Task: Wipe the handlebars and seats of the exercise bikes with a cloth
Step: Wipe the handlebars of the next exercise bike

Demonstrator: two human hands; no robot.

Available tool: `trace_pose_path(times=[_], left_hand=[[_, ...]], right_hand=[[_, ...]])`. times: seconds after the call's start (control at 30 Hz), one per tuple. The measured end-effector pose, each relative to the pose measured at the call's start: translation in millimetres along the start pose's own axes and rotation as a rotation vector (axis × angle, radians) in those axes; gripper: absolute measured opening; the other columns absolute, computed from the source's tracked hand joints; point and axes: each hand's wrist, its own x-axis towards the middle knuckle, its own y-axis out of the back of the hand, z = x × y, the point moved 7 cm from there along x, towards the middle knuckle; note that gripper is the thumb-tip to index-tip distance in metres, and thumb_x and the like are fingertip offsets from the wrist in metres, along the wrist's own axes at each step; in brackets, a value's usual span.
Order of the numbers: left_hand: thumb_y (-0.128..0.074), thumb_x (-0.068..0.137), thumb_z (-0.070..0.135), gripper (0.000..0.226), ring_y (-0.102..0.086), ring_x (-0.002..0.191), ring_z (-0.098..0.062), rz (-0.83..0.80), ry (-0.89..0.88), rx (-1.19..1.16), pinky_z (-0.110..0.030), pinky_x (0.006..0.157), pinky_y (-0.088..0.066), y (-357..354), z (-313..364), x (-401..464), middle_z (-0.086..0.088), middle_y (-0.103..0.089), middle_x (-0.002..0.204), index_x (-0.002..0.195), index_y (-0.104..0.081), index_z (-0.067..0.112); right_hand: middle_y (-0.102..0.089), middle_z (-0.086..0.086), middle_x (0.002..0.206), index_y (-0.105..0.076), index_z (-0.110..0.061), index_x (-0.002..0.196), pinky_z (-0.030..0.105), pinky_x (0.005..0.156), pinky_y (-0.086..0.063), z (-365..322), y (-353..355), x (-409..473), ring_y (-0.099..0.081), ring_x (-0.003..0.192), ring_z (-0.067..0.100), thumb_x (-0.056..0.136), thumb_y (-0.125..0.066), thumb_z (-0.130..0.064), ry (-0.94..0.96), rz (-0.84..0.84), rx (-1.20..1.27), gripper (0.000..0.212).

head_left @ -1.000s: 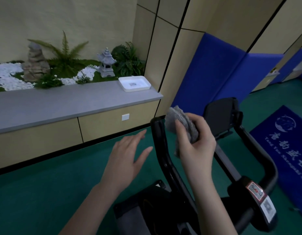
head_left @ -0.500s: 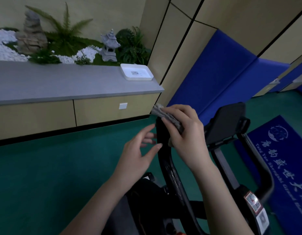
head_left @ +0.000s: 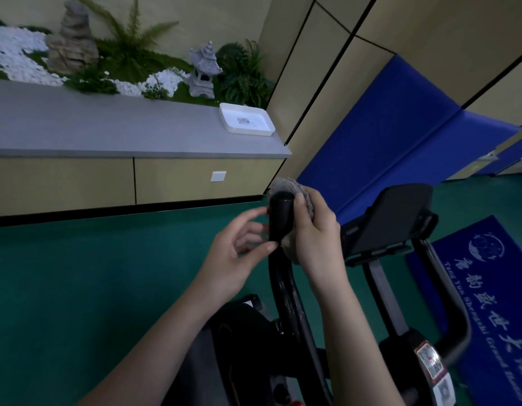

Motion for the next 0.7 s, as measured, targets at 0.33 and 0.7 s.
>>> trace_pose_path(times=[0.33,0.7], left_hand=[[-0.066,0.082,0.000,0.047,-0.063,0.088,-0.016,0.063,0.014,-0.061,-0.021,0.085,-0.049,0,-5,-3,-0.011,-0.064,0.101,0.113,-0.058,0.033],[-0.067,0.081,-0.002,0.045,-0.063,0.081,-0.007,0.096,0.015,-0.125,-0.014,0.079,-0.049,-1,-7,-5,0.007,-0.066,0.088,0.108,-0.059,0.033]], right_hand=[[-0.061,0.006,0.113,-0.065,-0.006,0.122,0.000,0.087,-0.036,-6,10,-41,-0.058,0.105,0.009,0.090,-0.063,-0.010,0.175,0.263,-0.090,0.032],[-0.065,0.004,0.091,-0.064,-0.005,0.102,0.028,0.074,-0.052,-8,22,-57,-0.064,0.083,0.015,0.086,-0.069,-0.012,0.293,0.400,-0.124,0.018]])
